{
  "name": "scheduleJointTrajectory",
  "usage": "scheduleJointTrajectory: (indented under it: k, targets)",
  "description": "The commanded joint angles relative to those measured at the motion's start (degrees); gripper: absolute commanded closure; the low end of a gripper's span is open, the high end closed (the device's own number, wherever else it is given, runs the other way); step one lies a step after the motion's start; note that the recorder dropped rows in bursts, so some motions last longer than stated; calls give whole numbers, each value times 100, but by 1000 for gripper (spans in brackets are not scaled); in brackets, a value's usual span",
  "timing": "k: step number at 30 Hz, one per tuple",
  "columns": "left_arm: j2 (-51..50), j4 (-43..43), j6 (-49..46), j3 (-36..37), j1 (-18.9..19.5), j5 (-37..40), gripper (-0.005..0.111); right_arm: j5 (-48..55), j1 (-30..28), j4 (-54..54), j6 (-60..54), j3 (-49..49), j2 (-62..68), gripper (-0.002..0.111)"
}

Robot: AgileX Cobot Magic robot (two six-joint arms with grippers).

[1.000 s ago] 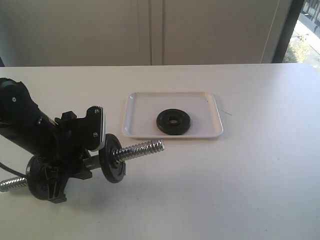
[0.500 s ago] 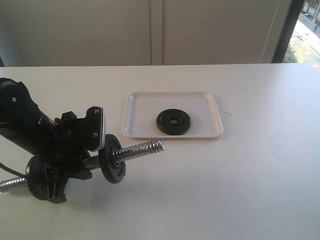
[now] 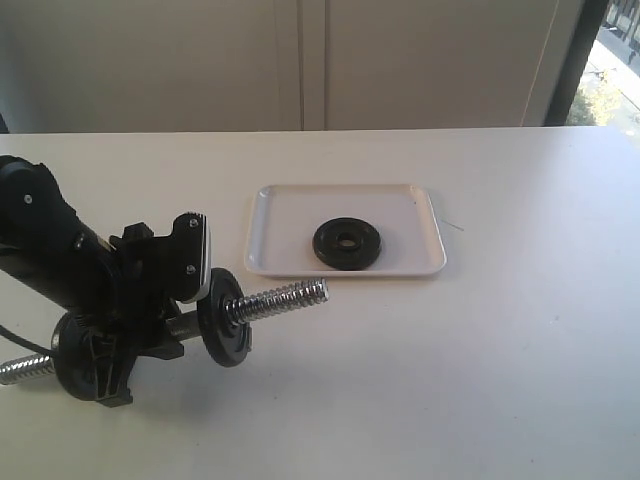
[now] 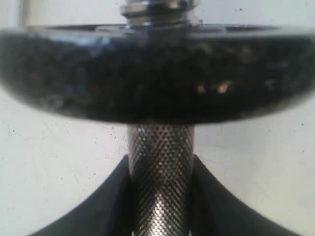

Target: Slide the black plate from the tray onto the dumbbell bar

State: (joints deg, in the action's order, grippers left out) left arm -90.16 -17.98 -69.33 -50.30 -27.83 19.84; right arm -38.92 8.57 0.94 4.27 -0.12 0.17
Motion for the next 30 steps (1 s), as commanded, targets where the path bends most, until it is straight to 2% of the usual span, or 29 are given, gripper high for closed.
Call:
scheduleJointTrajectory:
  k: [1,6,9,12,15,20,24,30]
  targets:
    - [272,-300,28,-114,-26,-264,107,-1466,18,-9,64,12,-17,107]
    - [272,-300,28,-114,-26,-264,107,-2839,18,-9,258,12,-17,107]
    - [272,-300,28,-114,-26,-264,107,-3080,18,255,533,12,-17,107]
    - [272,-300,28,-114,-26,-264,107,-3009,18,426,1290,12,-17,107]
    - [272,-300,28,-114,-26,-264,107,-1958,18,486,1826,3,-17,107]
    - [272,-300,28,-114,-26,-264,107,746,18,463,2410,-480,-17,107]
    - [272,-300,28,-114,-26,-264,107,1818,18,349,2410,-896,112,108]
    - [272,-300,28,-114,-26,-264,107,3429,18,121,2400,-1801,1284,108]
